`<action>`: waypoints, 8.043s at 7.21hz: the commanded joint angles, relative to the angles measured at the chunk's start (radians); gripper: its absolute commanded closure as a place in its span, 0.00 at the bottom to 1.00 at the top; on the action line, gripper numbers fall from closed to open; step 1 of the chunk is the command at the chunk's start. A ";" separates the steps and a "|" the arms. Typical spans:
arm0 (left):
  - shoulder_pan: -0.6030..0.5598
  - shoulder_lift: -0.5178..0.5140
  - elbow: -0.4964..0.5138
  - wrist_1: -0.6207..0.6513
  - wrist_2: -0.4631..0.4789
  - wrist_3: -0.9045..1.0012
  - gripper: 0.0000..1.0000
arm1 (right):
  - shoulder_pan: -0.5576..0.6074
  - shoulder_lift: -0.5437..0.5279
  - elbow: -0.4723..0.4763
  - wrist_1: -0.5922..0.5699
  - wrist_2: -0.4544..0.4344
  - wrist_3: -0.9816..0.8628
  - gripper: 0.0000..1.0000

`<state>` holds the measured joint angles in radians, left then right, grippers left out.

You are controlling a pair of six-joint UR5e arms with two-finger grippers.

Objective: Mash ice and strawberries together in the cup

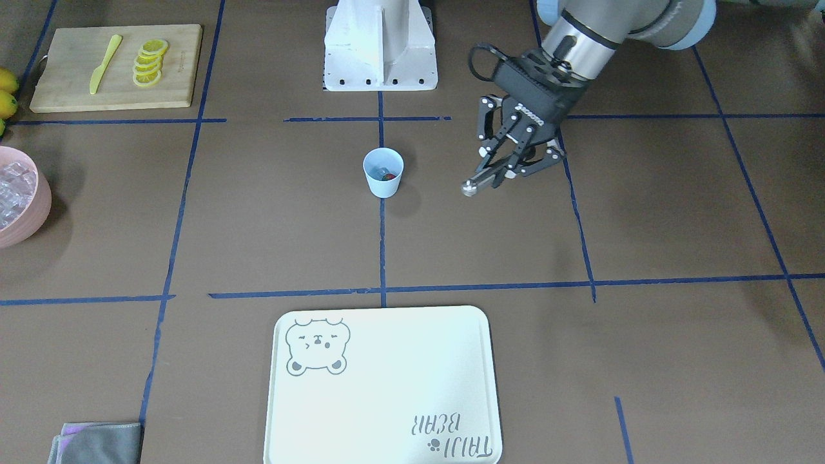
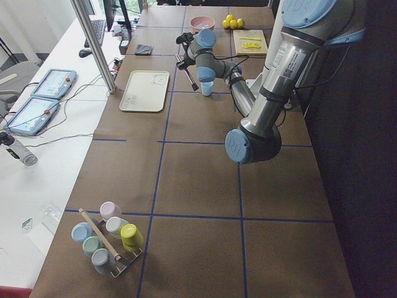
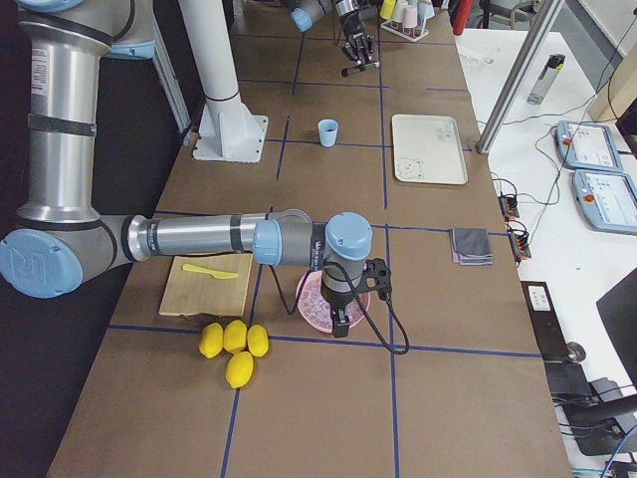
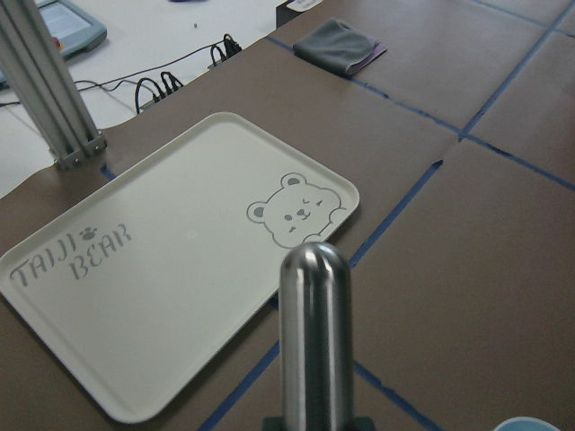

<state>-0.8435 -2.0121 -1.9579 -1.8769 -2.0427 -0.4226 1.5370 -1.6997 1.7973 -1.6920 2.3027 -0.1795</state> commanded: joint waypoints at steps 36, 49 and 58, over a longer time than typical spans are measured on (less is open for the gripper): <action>-0.766 0.429 0.292 0.457 -0.267 0.627 0.00 | 0.000 0.000 0.008 0.000 0.004 0.005 0.01; -0.760 0.529 0.291 0.426 -0.298 0.637 0.00 | 0.000 0.000 0.007 -0.002 0.012 0.009 0.01; -0.760 0.549 0.286 0.426 -0.301 0.637 0.00 | 0.000 -0.006 0.021 0.000 0.021 0.009 0.01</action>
